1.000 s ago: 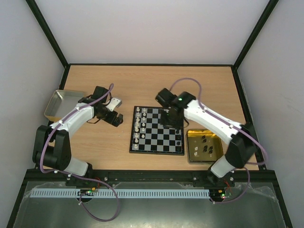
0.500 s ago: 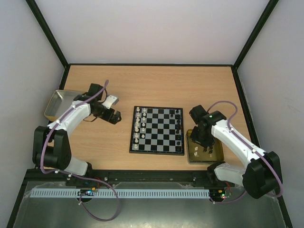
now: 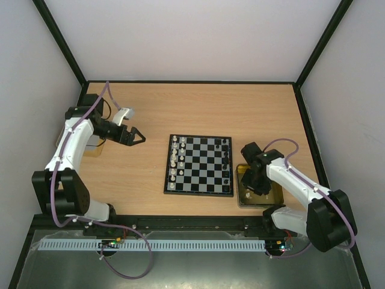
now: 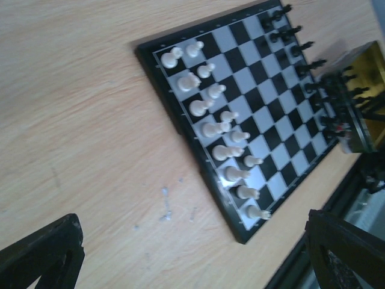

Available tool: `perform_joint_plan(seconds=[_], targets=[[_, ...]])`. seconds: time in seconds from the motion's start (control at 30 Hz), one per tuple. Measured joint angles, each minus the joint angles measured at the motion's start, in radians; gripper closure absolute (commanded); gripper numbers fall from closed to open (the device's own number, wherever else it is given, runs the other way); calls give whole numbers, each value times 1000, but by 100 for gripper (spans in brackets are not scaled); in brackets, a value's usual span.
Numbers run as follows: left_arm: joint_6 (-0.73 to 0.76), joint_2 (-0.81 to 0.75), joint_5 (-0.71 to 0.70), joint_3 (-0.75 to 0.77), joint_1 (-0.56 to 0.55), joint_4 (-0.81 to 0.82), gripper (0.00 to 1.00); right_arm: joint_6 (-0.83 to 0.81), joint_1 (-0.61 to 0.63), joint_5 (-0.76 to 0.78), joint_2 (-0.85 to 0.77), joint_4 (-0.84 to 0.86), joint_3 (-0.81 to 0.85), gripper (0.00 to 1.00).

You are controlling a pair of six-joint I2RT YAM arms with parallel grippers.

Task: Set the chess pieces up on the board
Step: Pick up the chess piece from the storage box.

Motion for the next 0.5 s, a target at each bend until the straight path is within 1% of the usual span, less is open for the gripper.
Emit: perform_joint_plan(seconds=[0.13, 0.23, 0.33, 0.47, 0.5], targets=[[-20, -73, 51, -43, 2, 3, 0, -5, -24, 1, 35, 45, -3, 69], [-48, -116, 80, -82, 2, 25, 1, -15, -44, 1, 62, 71, -3, 71], [-82, -129, 110, -113, 2, 61, 1, -28, -63, 1, 84, 90, -3, 76], [-114, -129, 131, -138, 2, 100, 0, -45, -76, 1, 105, 107, -3, 88], [-117, -129, 132, -140, 2, 107, 1, -46, -78, 1, 107, 111, -3, 89]])
